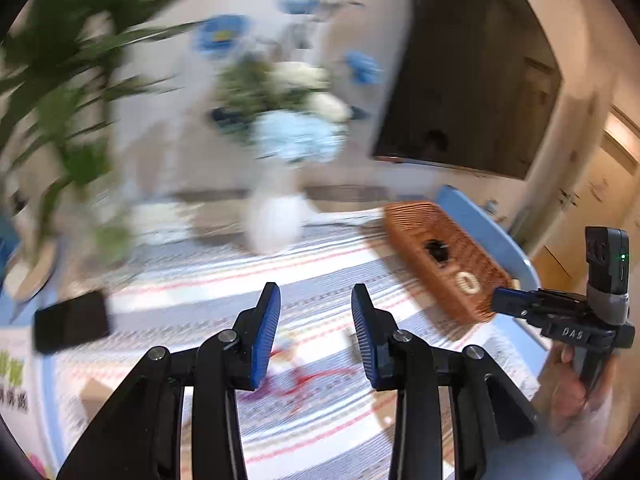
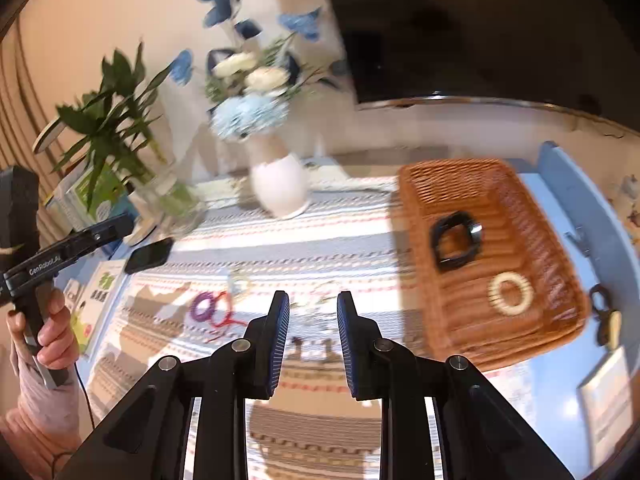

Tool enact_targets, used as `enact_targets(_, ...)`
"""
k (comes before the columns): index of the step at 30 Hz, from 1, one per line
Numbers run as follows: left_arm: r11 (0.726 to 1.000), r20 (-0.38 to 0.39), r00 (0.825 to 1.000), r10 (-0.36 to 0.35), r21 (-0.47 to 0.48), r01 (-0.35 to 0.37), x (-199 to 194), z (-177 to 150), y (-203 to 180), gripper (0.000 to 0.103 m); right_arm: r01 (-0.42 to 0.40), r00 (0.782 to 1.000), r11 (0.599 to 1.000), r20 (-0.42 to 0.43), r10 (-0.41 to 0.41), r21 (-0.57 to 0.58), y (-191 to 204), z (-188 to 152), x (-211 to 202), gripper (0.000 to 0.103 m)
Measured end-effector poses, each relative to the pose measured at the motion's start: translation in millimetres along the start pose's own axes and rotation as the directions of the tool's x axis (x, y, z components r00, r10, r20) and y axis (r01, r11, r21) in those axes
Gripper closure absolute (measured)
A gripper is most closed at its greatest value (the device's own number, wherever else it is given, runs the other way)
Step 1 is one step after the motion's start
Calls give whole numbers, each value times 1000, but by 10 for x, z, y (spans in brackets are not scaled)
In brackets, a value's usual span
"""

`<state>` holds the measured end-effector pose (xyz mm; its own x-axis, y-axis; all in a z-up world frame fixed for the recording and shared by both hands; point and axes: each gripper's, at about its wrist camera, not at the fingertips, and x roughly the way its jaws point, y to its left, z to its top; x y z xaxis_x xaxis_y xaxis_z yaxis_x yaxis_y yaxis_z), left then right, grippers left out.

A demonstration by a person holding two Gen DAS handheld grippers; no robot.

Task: Organize jewelry
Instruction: 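Move both grippers back over the remaining jewelry on the tablecloth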

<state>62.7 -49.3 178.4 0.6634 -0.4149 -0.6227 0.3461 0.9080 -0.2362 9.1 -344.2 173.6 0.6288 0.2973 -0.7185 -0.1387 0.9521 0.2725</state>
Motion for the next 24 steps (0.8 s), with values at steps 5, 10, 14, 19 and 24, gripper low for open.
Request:
enact_targets(5, 989, -58, 998, 16, -148, -24, 43, -404, 643, 66, -85, 992, 996, -94, 87, 31, 290, -107, 457, 78)
enact_targets(10, 976, -178, 984, 7, -212, -45, 477, -749, 913, 66, -97, 979, 994, -179, 103, 41, 445, -244, 894, 78)
enact_targets(14, 975, -240, 971, -1, -214, -52, 785, -889, 899, 67, -90, 977, 990, -184, 109, 106, 334, -326, 1115, 77)
enact_targets(19, 978, -295, 955, 15, -195, -76, 1065, -995, 863, 67, -109, 965, 981, -221, 144, 161, 202, -428, 1381, 75)
enact_targets(24, 981, -299, 954, 32, -172, -87, 1161, -1002, 824, 67, -46, 969, 994, -237, 67, 96, 291, -387, 1576, 75)
